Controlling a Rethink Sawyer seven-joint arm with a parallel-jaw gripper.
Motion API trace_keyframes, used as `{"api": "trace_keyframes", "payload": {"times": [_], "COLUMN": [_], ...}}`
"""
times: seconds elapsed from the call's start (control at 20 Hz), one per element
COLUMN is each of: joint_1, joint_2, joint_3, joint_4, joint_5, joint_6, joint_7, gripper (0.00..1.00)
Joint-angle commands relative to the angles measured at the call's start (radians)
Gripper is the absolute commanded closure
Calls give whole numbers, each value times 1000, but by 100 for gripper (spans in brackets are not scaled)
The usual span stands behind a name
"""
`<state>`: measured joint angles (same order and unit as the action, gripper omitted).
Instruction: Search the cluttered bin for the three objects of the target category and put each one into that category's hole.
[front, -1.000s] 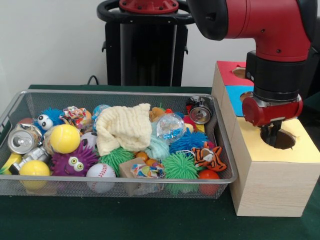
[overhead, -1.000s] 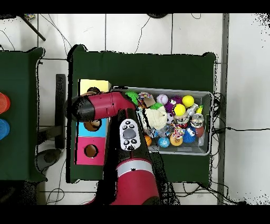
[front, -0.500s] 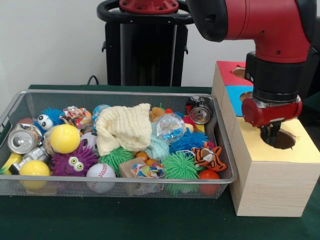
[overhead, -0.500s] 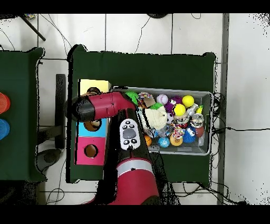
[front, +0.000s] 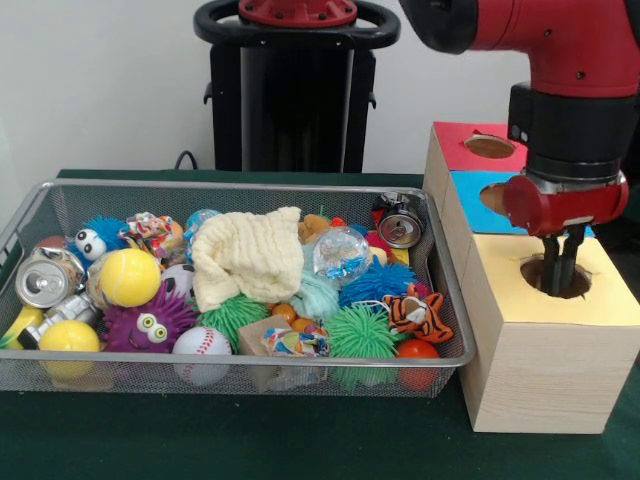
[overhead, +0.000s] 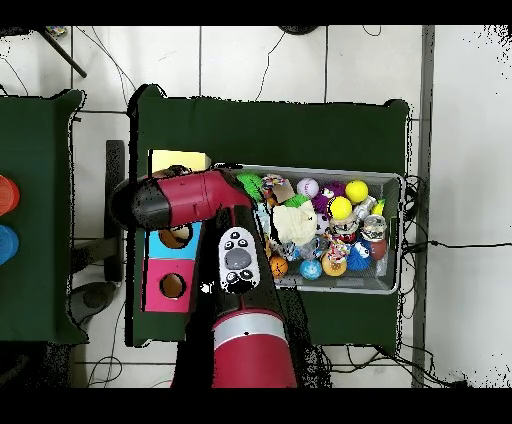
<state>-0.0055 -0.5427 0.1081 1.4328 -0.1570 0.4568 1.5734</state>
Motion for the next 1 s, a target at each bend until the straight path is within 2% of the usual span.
{"api": "trace_keyframes", "payload": {"times": [0.05, 0.6, 0.75, 1.0], "joint_1": [-5, -5, 5, 46], "joint_2": [-49, -61, -57, -67], "joint_3": [44, 24, 11, -86], "joint_4": [11, 25, 7, -22], "joint_5": [-20, -41, -44, -62], "joint_6": [86, 61, 71, 100], "joint_7": [41, 46, 53, 105], "gripper": [100, 100, 100, 100]}}
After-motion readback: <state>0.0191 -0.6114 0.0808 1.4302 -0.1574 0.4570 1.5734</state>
